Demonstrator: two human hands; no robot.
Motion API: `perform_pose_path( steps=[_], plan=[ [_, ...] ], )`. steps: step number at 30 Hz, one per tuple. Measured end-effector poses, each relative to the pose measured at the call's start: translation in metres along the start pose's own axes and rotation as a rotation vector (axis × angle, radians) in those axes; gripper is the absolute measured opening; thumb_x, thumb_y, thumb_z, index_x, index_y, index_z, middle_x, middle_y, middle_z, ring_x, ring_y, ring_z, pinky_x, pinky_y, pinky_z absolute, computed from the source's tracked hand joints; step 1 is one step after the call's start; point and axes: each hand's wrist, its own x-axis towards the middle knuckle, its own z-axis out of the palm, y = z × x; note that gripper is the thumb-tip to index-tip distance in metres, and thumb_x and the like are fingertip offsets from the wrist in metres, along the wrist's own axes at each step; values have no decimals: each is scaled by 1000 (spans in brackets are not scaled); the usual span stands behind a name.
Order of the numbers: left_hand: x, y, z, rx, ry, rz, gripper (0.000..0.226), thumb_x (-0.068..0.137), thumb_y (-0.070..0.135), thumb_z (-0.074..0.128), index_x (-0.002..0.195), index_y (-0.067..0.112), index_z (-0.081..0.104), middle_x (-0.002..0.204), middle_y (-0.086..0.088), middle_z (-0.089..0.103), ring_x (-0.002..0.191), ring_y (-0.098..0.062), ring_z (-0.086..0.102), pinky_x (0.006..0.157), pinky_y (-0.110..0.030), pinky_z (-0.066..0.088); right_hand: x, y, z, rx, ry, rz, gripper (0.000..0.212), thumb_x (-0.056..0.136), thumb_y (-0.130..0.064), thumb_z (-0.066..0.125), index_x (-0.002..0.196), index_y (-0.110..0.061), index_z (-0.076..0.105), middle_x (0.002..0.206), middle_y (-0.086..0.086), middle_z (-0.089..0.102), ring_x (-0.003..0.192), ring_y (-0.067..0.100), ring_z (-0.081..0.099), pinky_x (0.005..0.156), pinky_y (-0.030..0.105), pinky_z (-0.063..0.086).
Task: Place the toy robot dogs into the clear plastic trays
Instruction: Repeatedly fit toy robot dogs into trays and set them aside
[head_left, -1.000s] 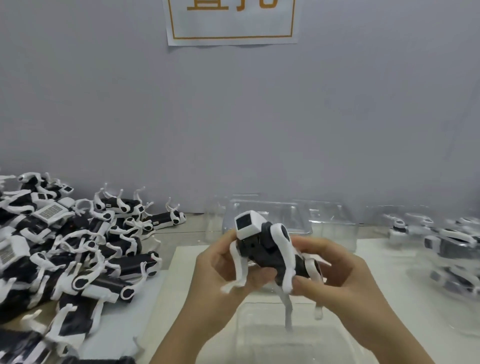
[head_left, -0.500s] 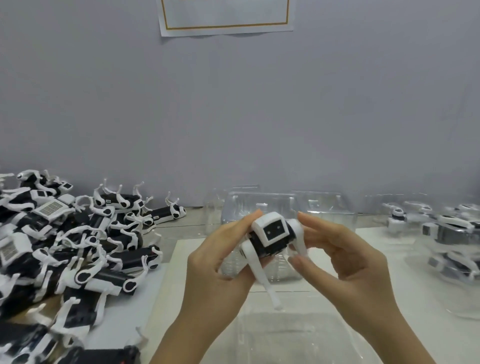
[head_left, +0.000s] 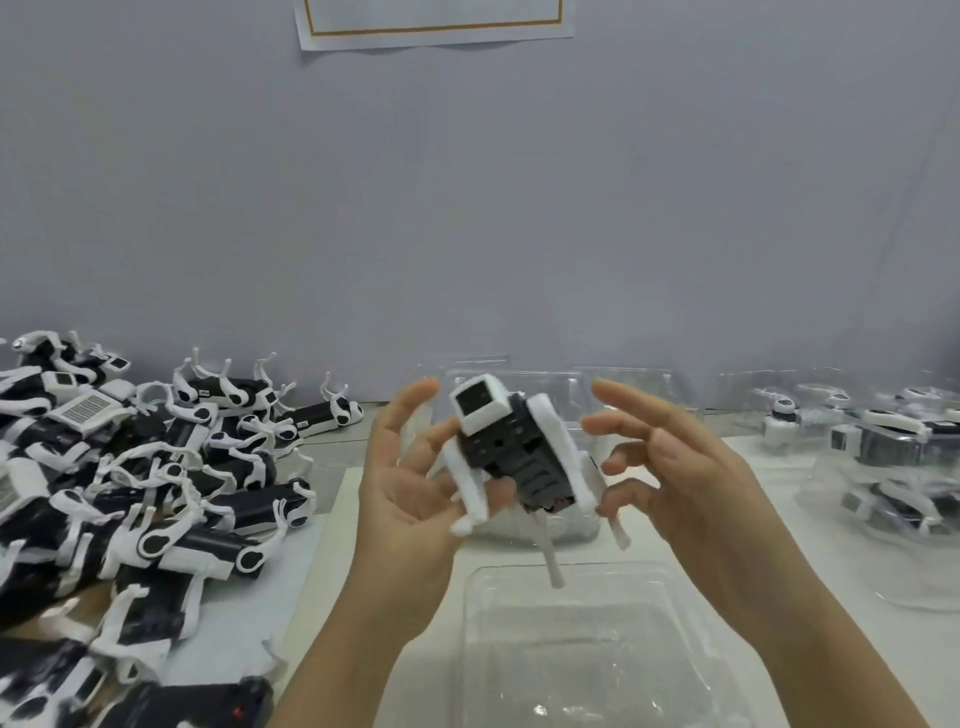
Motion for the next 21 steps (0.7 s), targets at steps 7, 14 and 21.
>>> perform_pose_path(
  steps=[7,14,21],
  plan=[
    [-4,-15,4,-169,81,-138,40,61,-8,79,89,20,77,102,-11,68,95,-22,69,81,-32,59,-4,10,19,-230,-12,-64,24,89,-39,54,108,-48,65,97,-17,68,79,-4,63,68,6,45],
    [-5,-3,14,-139,112,-174,70,48,22,92,112,33,67,103,-3,70,88,-21,71,65,-43,60,-18,11,43,-547,-107,-384,43,93,-26,58,135,-28,54,132,-15,60,123,5,55,94,14,45],
    [-9,-2,4,-424,95,-94,73,48,26,98,113,23,66,105,-6,70,90,-23,72,57,-28,60,-10,-8,20,-437,56,-150,63,65,-61,70,124,-63,48,132,-28,55,120,-2,55,86,25,52]
  ],
)
